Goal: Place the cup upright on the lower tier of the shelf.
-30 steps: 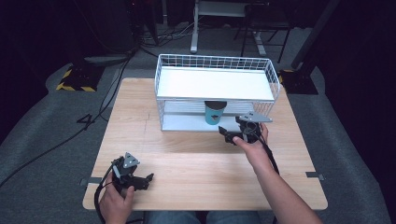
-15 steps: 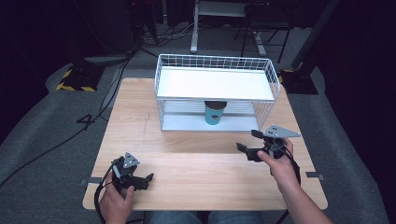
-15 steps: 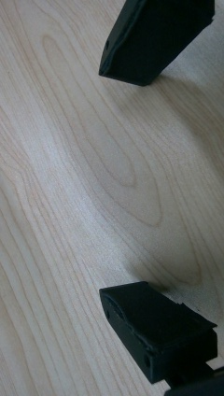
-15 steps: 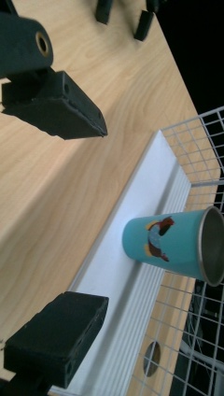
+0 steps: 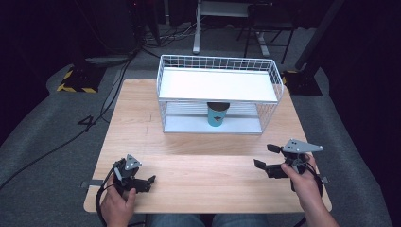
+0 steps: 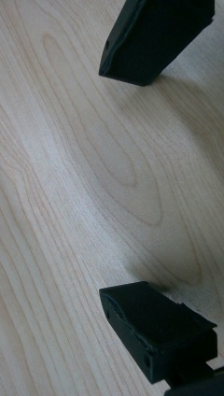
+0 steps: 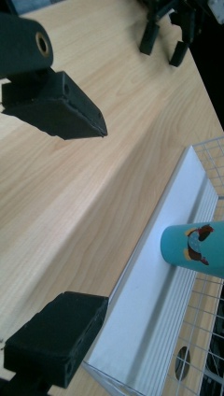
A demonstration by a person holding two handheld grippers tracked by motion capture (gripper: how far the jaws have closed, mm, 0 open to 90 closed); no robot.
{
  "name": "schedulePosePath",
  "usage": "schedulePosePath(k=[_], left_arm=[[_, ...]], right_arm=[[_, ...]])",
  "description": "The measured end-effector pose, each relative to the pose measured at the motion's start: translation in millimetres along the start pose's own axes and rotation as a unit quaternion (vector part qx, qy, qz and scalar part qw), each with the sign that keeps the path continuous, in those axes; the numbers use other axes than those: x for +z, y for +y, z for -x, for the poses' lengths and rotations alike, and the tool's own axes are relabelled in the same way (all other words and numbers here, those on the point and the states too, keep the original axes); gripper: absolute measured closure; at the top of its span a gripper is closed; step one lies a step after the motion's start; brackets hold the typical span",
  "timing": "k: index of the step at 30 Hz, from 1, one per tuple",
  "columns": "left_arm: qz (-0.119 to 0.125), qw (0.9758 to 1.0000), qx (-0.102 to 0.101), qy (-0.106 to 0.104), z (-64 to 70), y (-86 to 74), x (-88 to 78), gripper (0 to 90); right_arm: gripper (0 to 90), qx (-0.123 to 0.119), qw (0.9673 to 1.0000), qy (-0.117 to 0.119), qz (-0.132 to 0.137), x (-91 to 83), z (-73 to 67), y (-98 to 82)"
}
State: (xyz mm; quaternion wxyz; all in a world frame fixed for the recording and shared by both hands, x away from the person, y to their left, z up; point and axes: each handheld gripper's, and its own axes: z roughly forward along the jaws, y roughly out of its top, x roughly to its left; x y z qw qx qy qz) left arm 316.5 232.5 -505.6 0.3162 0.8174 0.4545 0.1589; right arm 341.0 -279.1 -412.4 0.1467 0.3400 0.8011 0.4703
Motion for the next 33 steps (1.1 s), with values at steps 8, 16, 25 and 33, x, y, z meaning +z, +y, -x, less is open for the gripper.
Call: schedulePosePath(k=[8,16,25,33], left_arm=[[0.001,1.0000,-0.001,0.002,0.2,-0.1,0.2,0.2],[0.001,1.0000,-0.001,0.002,0.2,0.0,0.2,0.2],[0.002,1.0000,-0.002,0.002,0.0,0.0,0.4,0.2],[0.002,1.0000,-0.002,0.002,0.1,0.0,0.5,0.2]], right_arm=[[15.7,-0.005,0.9999,0.009,-0.012,-17.9,2.4,-23.2],[15.9,0.010,0.9984,0.000,-0.055,-12.5,11.4,-46.9],[15.8,0.026,0.9964,-0.031,-0.074,-4.7,22.6,-71.7],[15.8,0.023,0.9941,-0.045,-0.096,8.3,24.3,-84.9]])
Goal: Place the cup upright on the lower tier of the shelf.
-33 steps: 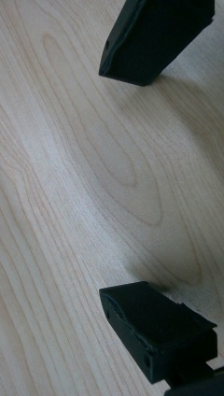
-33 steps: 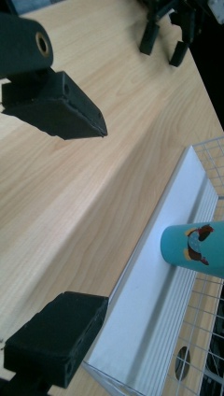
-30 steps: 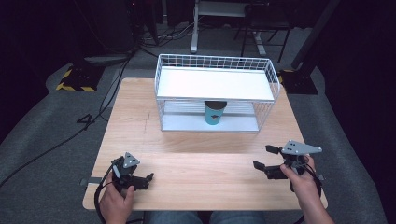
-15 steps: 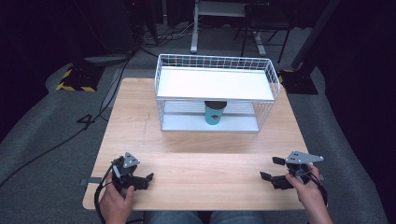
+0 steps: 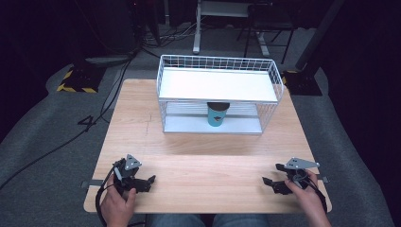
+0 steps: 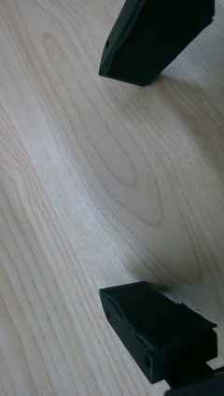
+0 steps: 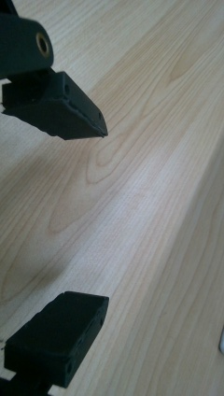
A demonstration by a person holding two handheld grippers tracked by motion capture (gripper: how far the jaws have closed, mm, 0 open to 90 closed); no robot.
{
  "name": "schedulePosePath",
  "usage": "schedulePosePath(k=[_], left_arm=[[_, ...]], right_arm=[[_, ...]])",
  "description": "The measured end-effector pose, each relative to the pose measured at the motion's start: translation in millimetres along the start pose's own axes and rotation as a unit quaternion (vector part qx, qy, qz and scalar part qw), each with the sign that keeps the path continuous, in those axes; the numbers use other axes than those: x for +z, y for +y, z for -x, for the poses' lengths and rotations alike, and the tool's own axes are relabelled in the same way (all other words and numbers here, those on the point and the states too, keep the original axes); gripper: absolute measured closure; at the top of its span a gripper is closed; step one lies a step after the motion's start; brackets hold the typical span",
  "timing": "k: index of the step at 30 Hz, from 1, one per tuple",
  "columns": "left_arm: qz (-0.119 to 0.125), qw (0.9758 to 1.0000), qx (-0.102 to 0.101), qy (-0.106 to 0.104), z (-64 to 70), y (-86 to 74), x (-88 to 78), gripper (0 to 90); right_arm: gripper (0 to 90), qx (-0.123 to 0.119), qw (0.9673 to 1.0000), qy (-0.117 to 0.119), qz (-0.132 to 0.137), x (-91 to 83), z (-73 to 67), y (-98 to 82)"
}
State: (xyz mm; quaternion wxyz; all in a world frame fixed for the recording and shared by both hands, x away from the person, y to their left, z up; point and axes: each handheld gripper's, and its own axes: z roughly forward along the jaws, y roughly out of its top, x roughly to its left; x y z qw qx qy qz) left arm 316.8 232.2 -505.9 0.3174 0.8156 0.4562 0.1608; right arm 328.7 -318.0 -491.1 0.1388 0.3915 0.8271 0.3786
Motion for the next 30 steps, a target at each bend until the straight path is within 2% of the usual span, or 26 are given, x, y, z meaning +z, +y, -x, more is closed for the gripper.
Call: schedulePosePath(k=[8,14,18,24,30], left_arm=[[0.000,1.0000,0.000,0.000,0.0,0.0,0.0,0.2],[0.000,1.0000,0.000,0.000,0.0,0.0,0.0,0.2],[0.000,1.0000,0.000,0.000,0.0,0.0,0.0,0.2],[0.000,1.0000,0.000,0.000,0.0,0.0,0.0,0.2],[0.000,1.0000,0.000,0.000,0.0,0.0,0.0,0.2]], right_arm=[[15.7,-0.021,0.9996,-0.006,-0.020,10.7,-5.3,-2.7],[14.8,-0.033,0.9993,-0.015,-0.012,13.4,-8.1,-4.0],[11.6,-0.035,0.9993,-0.015,-0.004,15.2,-9.1,-5.7],[0.2,-0.028,0.9992,-0.024,-0.018,18.3,-9.0,-4.4],[0.2,-0.028,0.9991,-0.023,-0.019,18.3,-8.6,-4.4]])
